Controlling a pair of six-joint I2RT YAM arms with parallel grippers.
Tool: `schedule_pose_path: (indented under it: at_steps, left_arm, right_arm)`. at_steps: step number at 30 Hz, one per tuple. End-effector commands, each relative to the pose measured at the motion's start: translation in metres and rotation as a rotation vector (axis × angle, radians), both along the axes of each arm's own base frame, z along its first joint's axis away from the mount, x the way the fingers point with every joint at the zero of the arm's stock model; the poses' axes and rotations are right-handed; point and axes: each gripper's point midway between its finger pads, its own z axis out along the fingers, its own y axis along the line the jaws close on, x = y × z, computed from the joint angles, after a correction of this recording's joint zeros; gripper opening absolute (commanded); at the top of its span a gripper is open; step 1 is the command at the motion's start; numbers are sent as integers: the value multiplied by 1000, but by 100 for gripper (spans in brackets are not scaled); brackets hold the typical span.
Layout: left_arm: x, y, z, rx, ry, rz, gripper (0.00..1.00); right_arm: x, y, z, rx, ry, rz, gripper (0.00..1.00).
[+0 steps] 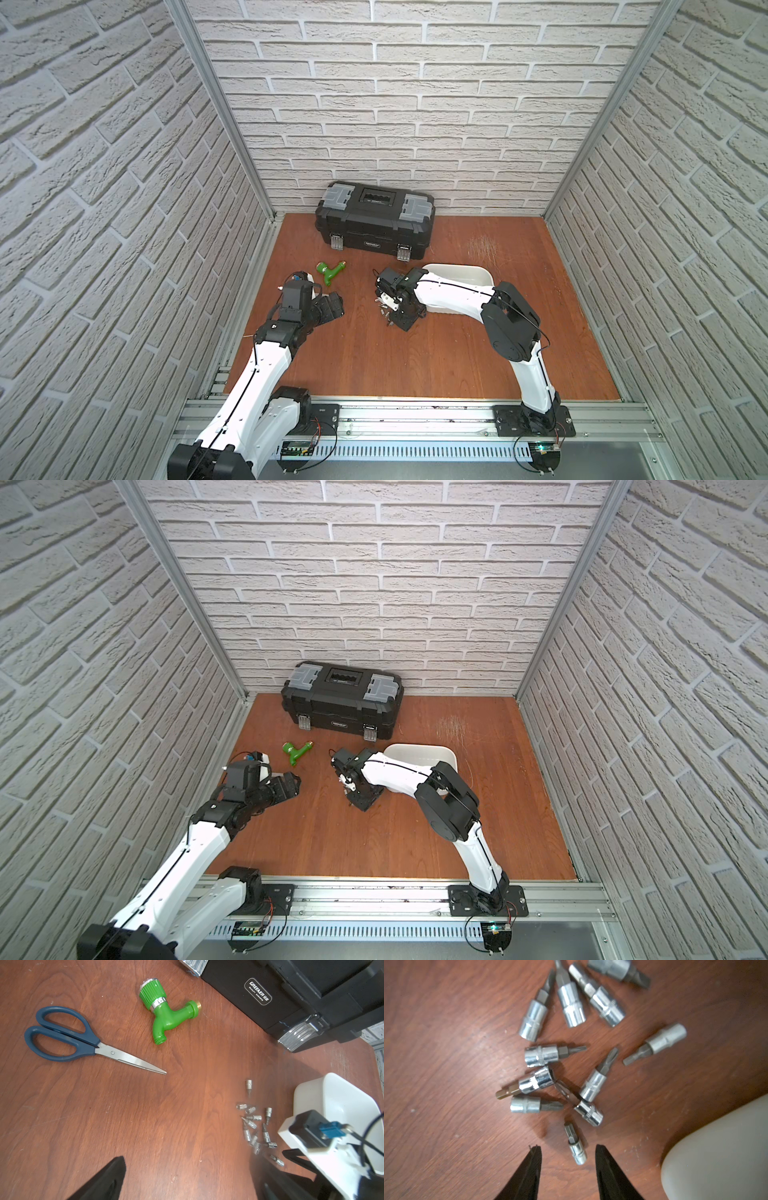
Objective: Put the bit on the desktop into the storage box
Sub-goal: Pick up the screwdriver bit from the center of the board.
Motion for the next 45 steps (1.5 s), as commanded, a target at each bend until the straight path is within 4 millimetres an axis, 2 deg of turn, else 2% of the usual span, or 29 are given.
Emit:
schedule_pose_path:
  at_steps: [1, 18, 23, 29, 36, 45]
  left_arm:
    - [0, 1, -4, 20, 6, -4, 98]
    - [2, 2, -5, 30, 12, -3, 98]
    - [3, 2, -3, 31, 9, -4, 98]
    - [5, 2, -2, 34, 7, -6, 98]
    - [7, 0, -2, 27, 10, -11, 98]
    - [8, 0, -1, 29, 10, -12, 98]
  right_arm:
    - [-2, 1, -5, 9, 24, -5, 45]
    - [-6, -5, -19, -32, 53, -8, 30]
    - [-6, -7, -19, -42, 52, -7, 21]
    - [-4, -6, -7, -20, 26, -13, 15]
    - [-5, -6, 5, -6, 16, -13, 14]
    - [-9, -7, 51, 69, -34, -11, 13]
